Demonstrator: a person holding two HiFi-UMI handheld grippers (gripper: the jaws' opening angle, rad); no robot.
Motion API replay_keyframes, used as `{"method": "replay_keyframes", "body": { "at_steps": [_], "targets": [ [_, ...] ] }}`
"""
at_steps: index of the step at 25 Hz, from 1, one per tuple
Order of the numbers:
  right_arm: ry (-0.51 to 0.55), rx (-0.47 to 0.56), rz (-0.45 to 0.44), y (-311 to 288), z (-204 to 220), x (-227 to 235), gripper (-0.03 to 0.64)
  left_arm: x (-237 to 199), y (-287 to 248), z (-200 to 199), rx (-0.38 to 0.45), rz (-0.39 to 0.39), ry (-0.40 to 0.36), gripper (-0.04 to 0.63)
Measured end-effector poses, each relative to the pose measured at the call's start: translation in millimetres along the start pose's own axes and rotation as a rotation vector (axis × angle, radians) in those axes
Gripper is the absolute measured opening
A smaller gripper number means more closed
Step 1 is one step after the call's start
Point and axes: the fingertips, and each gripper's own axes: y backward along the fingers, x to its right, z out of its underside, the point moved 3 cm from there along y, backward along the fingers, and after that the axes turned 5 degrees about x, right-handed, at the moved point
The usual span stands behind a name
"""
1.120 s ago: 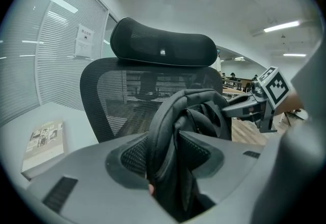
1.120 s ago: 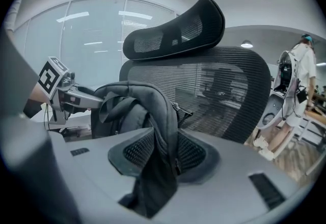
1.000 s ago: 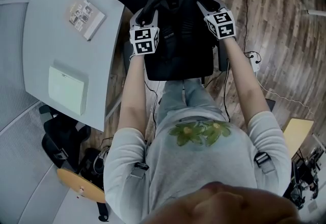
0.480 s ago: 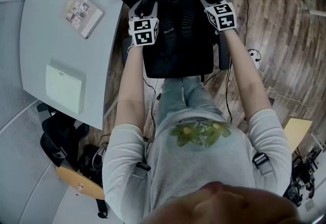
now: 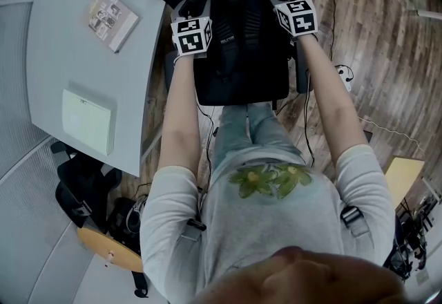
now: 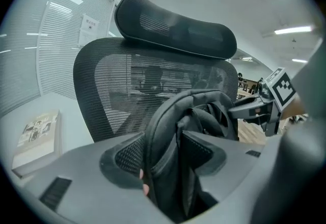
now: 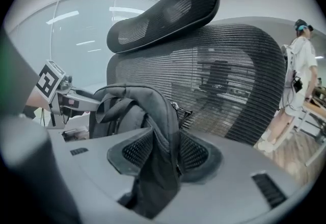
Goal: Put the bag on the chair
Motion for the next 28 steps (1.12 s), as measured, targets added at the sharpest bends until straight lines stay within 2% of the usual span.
{"method": "replay_keyframes", "body": {
  "at_steps": [4, 8, 12, 15, 18, 24, 28],
  "targets": [
    [-0.096, 0.013, 0.006, 9.1, 0.7, -0.2, 0.186, -7.3, 8.0, 1.6, -0.011, 0.001, 0.07, 0.289],
    [-0.107, 0.023, -0.023, 20.8, -0.3, -9.6, 0.232, -8.3, 22.1, -4.5, 0.013, -0.001, 0.034, 0.299],
    [-0.112, 0.081, -0.029, 40.3, -8.1, -17.0, 0.239, -5.7, 41.9, -15.6, 0.071, -0.003, 0.015, 0.298],
    [-0.108, 0.117, -0.029, 57.6, -13.6, -25.5, 0.236, 1.6, 59.9, -23.1, 0.114, -0.001, -0.003, 0.26],
    [-0.11, 0.15, -0.041, 73.9, -18.3, -40.3, 0.204, 14.9, 77.9, -28.3, 0.146, 0.015, -0.038, 0.199],
    [-0.093, 0.194, -0.06, 104.3, -22.1, -72.9, 0.021, 44.4, 113.1, -34.8, 0.195, 0.031, -0.107, 0.112],
    [-0.073, 0.208, -0.075, 127.1, -21.8, -93.6, 0.009, 57.3, 139.0, -35.8, 0.22, 0.018, -0.129, 0.047]
  ]
}}
